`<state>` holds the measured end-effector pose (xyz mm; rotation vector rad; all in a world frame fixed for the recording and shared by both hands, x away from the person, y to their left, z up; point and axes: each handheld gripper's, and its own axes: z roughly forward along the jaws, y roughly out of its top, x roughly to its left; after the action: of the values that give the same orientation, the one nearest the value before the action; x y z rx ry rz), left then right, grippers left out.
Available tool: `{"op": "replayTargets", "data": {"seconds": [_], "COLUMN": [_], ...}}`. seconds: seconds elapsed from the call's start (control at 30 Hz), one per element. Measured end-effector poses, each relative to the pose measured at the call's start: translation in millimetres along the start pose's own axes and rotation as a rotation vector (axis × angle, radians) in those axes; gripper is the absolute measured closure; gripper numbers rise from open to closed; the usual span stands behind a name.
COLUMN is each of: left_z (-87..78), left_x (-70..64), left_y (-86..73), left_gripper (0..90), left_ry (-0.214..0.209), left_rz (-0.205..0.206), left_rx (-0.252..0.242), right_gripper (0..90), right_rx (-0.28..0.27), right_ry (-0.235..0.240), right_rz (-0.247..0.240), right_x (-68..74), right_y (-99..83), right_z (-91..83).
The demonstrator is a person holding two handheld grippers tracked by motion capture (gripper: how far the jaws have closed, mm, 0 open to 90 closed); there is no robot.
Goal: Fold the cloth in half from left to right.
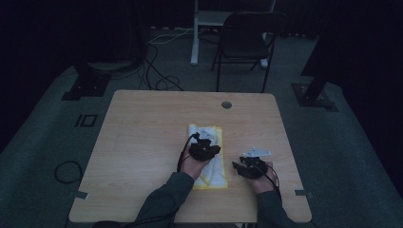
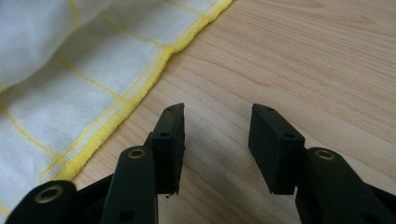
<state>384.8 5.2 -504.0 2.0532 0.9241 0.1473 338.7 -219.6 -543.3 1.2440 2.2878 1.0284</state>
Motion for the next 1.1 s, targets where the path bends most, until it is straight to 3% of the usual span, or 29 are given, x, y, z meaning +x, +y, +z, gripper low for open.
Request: {"op": "replayTargets", "data": {"seconds": [0.23, 0.37, 0.5, 0.8, 0.93, 1.1], "left_z": [4.6, -3.8, -19.3, -42.1, -42.2, -42.7], "left_x": [-7.0, -11.6, -9.7, 3.2, 8.7, 2.1], "left_y": [0.5, 0.0, -4.8, -34.9, -49.4, -62.6], "left_gripper": [81.5, 72.0, 71.1, 72.1, 73.1, 73.0], "left_ry": [-0.024, 0.005, 0.043, 0.122, 0.112, 0.084], "left_rz": [0.002, 0.039, 0.058, 0.078, 0.051, 0.046], "left_rx": [0.011, 0.011, 0.012, 0.060, 0.085, 0.092], "right_gripper": [56.2, 56.0, 55.9, 56.1, 56.5, 61.7], "right_rx": [-0.001, -0.002, -0.015, -0.055, -0.082, -0.099], "right_ry": [0.003, -0.003, -0.013, -0.021, -0.021, -0.022], "right_rz": [-0.004, -0.012, -0.018, -0.021, -0.026, -0.017], "right_x": [1.2, 4.1, 6.4, 7.9, 8.3, 7.5], "right_y": [1.3, 4.1, 8.6, 22.1, 31.2, 41.5], "right_z": [1.7, 2.7, 1.4, 0.9, 3.8, 12.7]}}
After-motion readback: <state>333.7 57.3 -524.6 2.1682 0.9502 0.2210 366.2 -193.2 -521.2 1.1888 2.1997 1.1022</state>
